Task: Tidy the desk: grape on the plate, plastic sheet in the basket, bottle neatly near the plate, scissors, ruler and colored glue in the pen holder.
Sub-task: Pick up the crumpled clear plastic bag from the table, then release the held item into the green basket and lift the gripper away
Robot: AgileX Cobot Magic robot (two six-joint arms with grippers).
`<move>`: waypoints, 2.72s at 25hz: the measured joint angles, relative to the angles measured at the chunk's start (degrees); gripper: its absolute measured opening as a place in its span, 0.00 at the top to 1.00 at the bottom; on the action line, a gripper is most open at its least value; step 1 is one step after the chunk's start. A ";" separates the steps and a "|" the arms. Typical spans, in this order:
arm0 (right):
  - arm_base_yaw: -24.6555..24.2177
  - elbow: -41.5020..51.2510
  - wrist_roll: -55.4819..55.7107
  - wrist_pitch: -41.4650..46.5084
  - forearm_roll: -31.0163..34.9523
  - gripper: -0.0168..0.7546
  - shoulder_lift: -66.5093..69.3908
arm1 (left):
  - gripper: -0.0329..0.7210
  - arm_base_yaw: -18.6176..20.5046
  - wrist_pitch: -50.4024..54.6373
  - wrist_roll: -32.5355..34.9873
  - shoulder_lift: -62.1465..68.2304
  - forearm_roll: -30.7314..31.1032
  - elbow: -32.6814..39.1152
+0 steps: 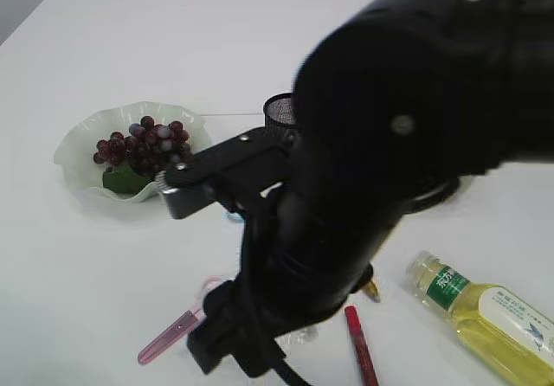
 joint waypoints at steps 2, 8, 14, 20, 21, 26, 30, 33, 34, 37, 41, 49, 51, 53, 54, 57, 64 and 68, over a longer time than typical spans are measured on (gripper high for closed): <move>0.42 -3.15 1.79 -0.25 -2.03 0.27 3.29 | 0.27 0.00 -0.10 0.00 0.00 0.00 0.32; 0.44 -11.68 2.86 -0.27 -4.36 0.27 13.51 | 0.28 0.00 -0.91 0.00 0.00 0.00 0.42; 0.54 -15.91 3.97 -0.26 -6.24 0.22 19.92 | 0.28 0.00 -1.51 0.00 0.00 0.00 0.42; 0.67 -16.02 8.79 1.21 -12.67 0.20 23.02 | 0.28 0.00 -2.61 0.00 0.00 0.00 0.42; 0.67 -16.02 9.25 1.31 -14.04 0.20 23.52 | 0.28 0.00 -2.87 0.00 0.00 0.00 0.42; 0.67 -16.02 10.95 2.14 -17.17 0.25 25.17 | 0.28 0.00 -3.20 0.00 0.00 0.00 0.42; 0.67 -16.02 11.57 3.86 -17.39 0.47 26.19 | 0.29 0.00 -3.34 0.00 0.00 0.00 0.42; 0.67 -16.02 11.85 4.62 -17.39 0.68 26.53 | 0.29 0.00 -3.44 0.00 0.00 0.00 0.42; 0.67 -16.02 11.85 4.75 -17.39 0.74 26.53 | 0.29 0.00 -3.44 0.00 0.00 0.00 0.42; 0.67 -16.02 11.74 5.12 -17.39 0.92 26.53 | 0.29 0.00 -3.60 0.00 0.00 0.00 0.42; 0.67 -16.07 11.50 6.14 -17.39 1.00 26.12 | 0.29 0.00 -3.69 0.00 0.00 0.00 0.42; 0.67 -16.07 9.74 9.95 -17.02 1.00 16.70 | 0.29 0.00 -4.18 0.00 0.00 0.00 0.42; 0.67 -16.07 9.62 10.82 -17.02 1.00 13.89 | 0.29 0.00 -4.30 0.00 0.00 0.00 0.42; 0.67 -16.07 9.62 11.77 -17.61 1.00 10.83 | 0.29 0.00 -4.30 0.00 0.00 0.00 0.42; 0.67 -16.07 9.55 12.09 -18.24 1.00 9.52 | 0.29 0.00 -4.30 0.00 0.00 0.00 0.42; 0.67 -16.07 9.55 13.10 -21.81 1.00 5.28 | 0.29 0.00 -4.30 0.00 0.00 0.00 0.42; -1.34 -16.07 9.55 13.36 -33.94 1.00 -0.84 | 0.29 0.00 -4.30 0.00 0.00 0.00 0.42; -7.17 -16.07 9.66 13.58 -36.92 1.00 -3.09 | 0.29 0.00 -4.30 0.00 0.00 0.00 0.42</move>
